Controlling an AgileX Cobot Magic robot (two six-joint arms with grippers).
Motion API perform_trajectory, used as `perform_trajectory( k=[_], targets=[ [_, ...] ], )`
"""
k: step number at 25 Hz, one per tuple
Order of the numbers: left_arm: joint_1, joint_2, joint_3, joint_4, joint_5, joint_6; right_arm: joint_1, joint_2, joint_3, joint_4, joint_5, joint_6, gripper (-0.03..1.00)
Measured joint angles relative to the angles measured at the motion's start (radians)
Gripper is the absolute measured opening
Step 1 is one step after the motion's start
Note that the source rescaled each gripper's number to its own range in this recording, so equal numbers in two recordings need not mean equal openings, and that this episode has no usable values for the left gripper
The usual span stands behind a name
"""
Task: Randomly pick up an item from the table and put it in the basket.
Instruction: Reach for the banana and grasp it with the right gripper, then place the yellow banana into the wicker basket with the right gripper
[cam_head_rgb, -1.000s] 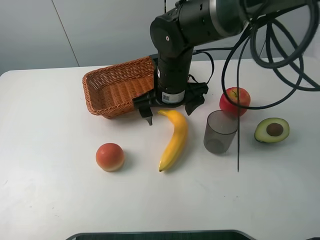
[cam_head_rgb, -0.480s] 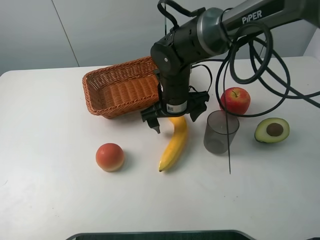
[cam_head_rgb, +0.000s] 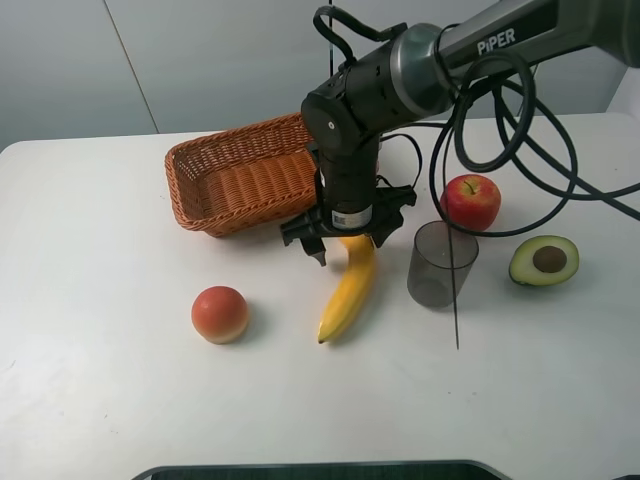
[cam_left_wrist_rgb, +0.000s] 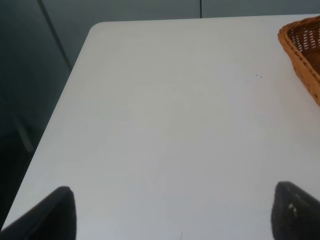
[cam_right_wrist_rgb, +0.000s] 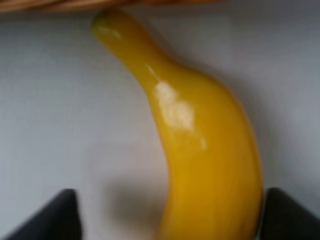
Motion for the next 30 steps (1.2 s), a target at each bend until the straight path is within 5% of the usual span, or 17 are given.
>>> perform_trajectory(
  k=[1, 2, 20, 30],
  targets=[
    [0.0, 0.0, 0.0, 0.0, 0.0, 0.0, 0.0, 0.0, 0.0, 0.0, 0.0, 0.0, 0.15],
    [0.0, 0.0, 0.0, 0.0, 0.0, 0.0, 0.0, 0.0, 0.0, 0.0, 0.0, 0.0, 0.0],
    [0.0, 0.0, 0.0, 0.0, 0.0, 0.0, 0.0, 0.0, 0.0, 0.012, 0.0, 0.0, 0.03],
    [0.0, 0.0, 0.0, 0.0, 0.0, 0.0, 0.0, -0.098, 0.0, 0.106, 0.093, -0.17, 0.03]
  ],
)
